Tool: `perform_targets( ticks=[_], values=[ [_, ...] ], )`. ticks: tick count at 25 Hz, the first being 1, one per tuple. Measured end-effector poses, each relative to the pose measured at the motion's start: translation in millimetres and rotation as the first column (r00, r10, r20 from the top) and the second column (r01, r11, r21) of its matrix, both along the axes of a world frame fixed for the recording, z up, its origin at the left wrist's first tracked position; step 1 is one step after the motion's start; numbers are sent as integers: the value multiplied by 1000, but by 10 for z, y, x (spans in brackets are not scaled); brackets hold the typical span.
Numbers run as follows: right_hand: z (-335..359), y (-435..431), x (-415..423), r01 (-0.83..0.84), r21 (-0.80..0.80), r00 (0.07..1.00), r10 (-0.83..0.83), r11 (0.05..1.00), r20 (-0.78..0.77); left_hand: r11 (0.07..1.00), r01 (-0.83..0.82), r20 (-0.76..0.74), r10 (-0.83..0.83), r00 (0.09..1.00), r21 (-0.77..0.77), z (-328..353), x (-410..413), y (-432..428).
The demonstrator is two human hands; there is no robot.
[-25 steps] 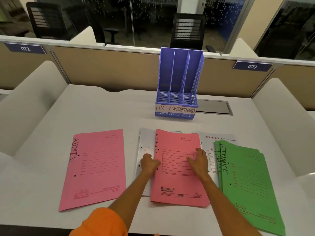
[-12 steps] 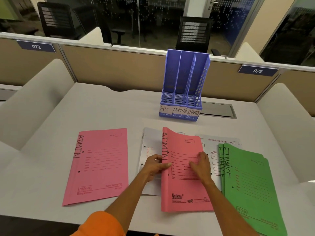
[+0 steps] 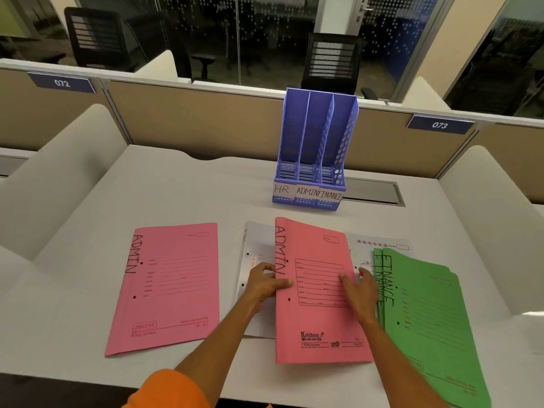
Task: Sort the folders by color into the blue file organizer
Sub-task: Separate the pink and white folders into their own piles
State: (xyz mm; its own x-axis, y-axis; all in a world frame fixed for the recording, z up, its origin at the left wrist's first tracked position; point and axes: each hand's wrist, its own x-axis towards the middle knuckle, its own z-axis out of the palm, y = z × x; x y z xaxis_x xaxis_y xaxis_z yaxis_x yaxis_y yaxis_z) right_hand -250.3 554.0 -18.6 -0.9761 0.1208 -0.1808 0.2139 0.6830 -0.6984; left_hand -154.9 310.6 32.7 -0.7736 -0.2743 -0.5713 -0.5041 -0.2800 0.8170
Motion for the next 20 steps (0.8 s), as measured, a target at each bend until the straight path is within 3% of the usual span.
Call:
perform_targets(
  ticks=[4, 12, 20],
  values=[
    [115, -2, -63, 67, -202, 997, -74, 977, -30, 998, -54, -47, 56, 997, 28, 96, -23, -112],
    [276, -364, -226, 22, -458, 987, 55, 889, 153, 975, -223, -70, 224, 972, 20, 232, -72, -471],
    [380, -1315, -175, -135, -399, 972, 199, 907, 122, 904, -427, -28, 426, 904, -27, 58, 261, -1230]
  ],
)
